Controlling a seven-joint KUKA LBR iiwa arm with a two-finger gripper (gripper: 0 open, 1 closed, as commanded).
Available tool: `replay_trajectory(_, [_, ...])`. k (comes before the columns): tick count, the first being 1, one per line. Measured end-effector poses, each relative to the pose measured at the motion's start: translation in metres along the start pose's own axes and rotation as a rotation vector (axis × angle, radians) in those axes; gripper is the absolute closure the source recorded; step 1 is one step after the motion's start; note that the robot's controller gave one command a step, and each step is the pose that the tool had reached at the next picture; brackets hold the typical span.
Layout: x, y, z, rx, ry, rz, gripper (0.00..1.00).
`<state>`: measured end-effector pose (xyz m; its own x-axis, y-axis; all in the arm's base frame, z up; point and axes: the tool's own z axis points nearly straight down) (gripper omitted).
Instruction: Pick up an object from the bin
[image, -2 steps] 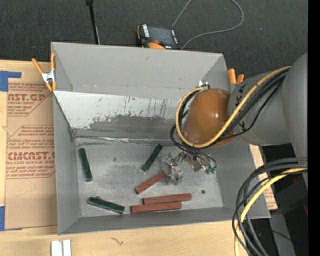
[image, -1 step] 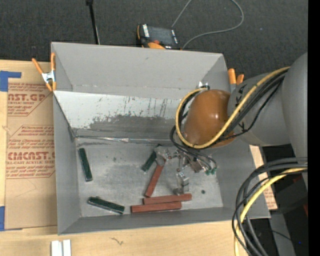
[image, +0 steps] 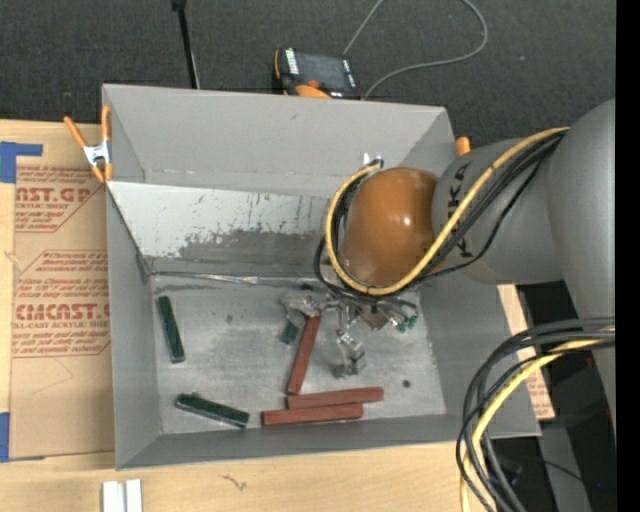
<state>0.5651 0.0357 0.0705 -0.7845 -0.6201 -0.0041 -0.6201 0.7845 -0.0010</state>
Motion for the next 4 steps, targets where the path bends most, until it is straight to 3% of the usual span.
replay_trajectory(1, [-0.001,-0.001,-0.002,0.001,-0.001,0.001,1.00])
replay_trajectory(2, [0.001,0.000,0.000,-0.002,0.002,0.001,0.00])
replay_trajectory(3, [0.000,0.000,0.000,-0.002,0.002,0.001,1.00])
replay_trajectory(4, [-0.010,0.022,-0.143,0.004,-0.005,-0.024,1.00])
